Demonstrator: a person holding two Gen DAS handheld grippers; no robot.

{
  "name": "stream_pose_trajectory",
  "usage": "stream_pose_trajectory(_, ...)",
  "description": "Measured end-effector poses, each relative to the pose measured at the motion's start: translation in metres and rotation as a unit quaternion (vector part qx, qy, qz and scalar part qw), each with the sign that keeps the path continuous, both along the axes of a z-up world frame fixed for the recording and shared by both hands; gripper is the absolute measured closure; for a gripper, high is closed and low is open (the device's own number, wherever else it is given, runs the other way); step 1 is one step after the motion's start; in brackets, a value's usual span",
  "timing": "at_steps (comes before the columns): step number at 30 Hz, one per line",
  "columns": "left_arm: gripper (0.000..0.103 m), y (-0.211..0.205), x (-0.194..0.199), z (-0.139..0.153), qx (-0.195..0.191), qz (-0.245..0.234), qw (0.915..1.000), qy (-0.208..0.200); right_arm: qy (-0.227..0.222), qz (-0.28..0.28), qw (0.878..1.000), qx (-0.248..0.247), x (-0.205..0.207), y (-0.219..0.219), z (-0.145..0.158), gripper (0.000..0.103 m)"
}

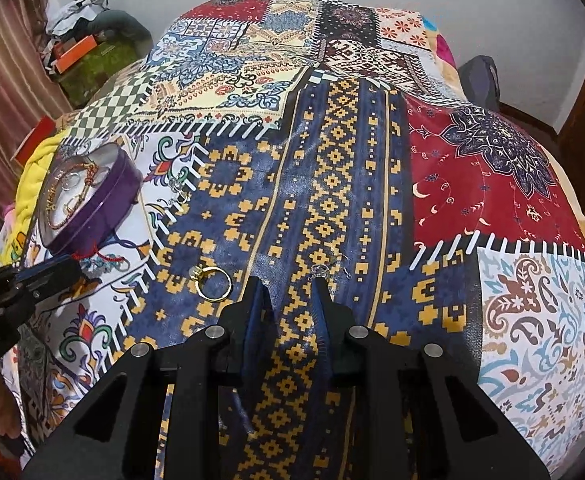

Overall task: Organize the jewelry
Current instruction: 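Grasp the red beaded earring with the left tool while the right tool grasps a small earring, then carry both held earrings over the heart tin with both tools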

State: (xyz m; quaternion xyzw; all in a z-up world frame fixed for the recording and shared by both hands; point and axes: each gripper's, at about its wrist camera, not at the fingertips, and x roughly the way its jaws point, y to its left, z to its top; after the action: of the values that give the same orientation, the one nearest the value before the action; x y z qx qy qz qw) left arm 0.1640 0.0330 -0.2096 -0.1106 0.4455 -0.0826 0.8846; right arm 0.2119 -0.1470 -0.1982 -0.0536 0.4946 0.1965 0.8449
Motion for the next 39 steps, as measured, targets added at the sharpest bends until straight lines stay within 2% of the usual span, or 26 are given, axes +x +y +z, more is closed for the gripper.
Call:
stream_pose_trajectory(6,0.098,0.003,0.0,0.0,-0.006,0.0,1.0,-0.002,-0.023,0.002,1.0,0.004,0.002,-0.002,0.016,0.082)
stream_pose_trajectory(13,0.098,0.002,0.001,0.0,-0.012,-0.002,0.9999,-0.004,-0.001,0.003,1.0,-0.028,0.014,0.0,-0.007,0.085)
stream_pose_trajectory(15,0.098,0.002,0.001,0.001,-0.011,-0.003,0.9999,-0.005,-0.009,0.006,0.999,-0.035,0.013,0.002,-0.007,0.087)
stream_pose_trajectory(17,0.098,0.002,0.001,0.002,-0.01,-0.004,0.9999,-0.006,-0.009,0.008,0.999,-0.033,0.014,0.004,-0.008,0.094)
stream_pose_trajectory(23,0.098,0.003,-0.003,0.006,-0.008,-0.002,0.9999,-0.01,-0.011,0.017,0.999,-0.031,0.01,0.006,-0.005,0.094)
stream_pose_trajectory(31,0.098,0.0,-0.009,0.025,-0.003,-0.001,0.9996,-0.027,-0.01,0.028,0.999,0.014,-0.018,0.001,0.017,0.094)
stream_pose_trajectory(39,0.098,-0.004,-0.024,0.057,0.006,0.001,0.9981,-0.061,-0.059,0.039,0.997,0.042,-0.035,-0.001,0.062,0.094)
